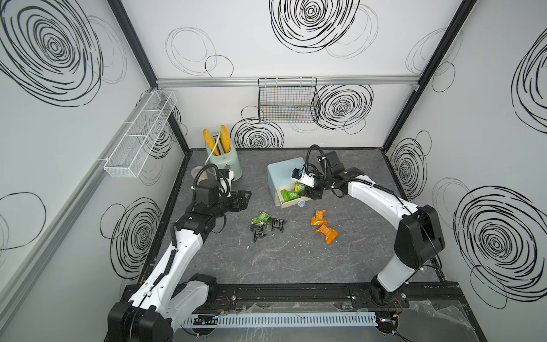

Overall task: Place the cookies into the drawer by color
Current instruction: Place the cookie in the drawer.

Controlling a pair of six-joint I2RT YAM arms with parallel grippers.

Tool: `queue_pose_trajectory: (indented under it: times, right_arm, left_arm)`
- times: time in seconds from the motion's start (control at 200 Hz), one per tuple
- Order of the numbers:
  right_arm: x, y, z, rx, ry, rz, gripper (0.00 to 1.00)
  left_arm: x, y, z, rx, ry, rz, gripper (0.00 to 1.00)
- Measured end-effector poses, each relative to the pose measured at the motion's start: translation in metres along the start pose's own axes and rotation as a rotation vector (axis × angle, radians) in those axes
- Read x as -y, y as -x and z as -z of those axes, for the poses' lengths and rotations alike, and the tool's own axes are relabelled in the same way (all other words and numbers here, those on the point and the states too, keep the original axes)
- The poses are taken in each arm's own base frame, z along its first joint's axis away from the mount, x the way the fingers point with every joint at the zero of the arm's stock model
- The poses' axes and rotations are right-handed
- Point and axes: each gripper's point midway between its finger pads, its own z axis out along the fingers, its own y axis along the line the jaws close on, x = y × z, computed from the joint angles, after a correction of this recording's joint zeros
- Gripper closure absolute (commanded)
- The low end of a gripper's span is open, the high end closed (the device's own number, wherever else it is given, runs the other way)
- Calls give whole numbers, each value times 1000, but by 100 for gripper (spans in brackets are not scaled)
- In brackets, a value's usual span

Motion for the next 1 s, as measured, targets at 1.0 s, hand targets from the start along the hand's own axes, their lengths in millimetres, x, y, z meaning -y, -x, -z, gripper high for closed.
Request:
queue_pose_trajectory:
  times: [1.0]
  right_arm:
    - [19,23,27,95,-158,-48,24]
  left_arm:
    - [-3,-2,-3,-12,4,15,26]
